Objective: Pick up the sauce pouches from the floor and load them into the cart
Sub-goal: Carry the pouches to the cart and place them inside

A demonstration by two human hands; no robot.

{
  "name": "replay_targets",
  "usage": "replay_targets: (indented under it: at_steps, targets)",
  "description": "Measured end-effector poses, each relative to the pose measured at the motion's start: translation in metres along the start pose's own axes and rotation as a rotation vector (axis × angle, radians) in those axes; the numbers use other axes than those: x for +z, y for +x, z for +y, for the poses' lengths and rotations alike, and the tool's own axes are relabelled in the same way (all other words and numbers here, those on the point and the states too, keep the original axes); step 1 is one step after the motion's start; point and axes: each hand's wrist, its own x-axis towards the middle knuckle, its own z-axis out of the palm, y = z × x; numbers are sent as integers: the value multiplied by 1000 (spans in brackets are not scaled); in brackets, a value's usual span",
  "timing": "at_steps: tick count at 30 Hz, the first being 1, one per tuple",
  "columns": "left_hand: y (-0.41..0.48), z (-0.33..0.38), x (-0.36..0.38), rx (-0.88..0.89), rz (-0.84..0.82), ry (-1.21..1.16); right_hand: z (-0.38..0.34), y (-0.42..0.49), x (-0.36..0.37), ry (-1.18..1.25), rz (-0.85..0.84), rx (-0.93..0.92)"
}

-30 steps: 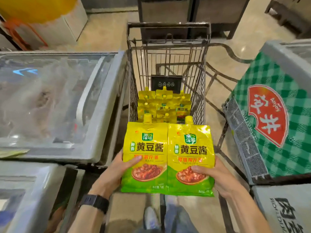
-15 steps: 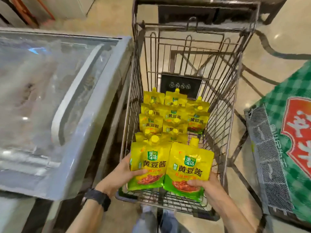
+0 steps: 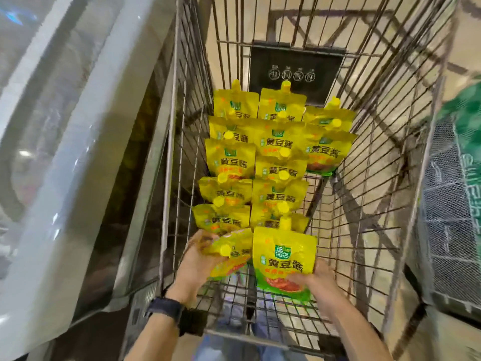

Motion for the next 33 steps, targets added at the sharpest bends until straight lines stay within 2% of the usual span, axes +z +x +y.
replay_targets:
  at_steps: [3,5,9,11,13,17,23,27,31,33]
  targets:
    - [-6,8,0,135,-68,102,1,6,0,-86,-27,-32]
    - [-11,17,-3,250,-136,255,-3,4,1,-68,-19,-46]
    - [-3,32,-13,351,-228,866,-5,5,-4,-33,63,-199]
    - [1,39,-17,344,-264,1129,-4,5,-7,-147,103,-317]
    - [3,44,-18,355,-253,1254,-4,6,-10,-334,120,-402]
    - [6,37,-23,372,-296,1199,-12,-4,-10,-674,45,-498]
    - [10,42,-35,460,-351,1122,-31,-7,-1,-922,61,-672]
    - [12,45,-35,487,-280,1125,-33,-14,2,-921,62,-722]
    - [14,35,-32,460,-313,1116,-37,-14,17,-855,137,-746]
    - [16,34,-34,474,-302,1070,-42,-7,25,-914,133,-718]
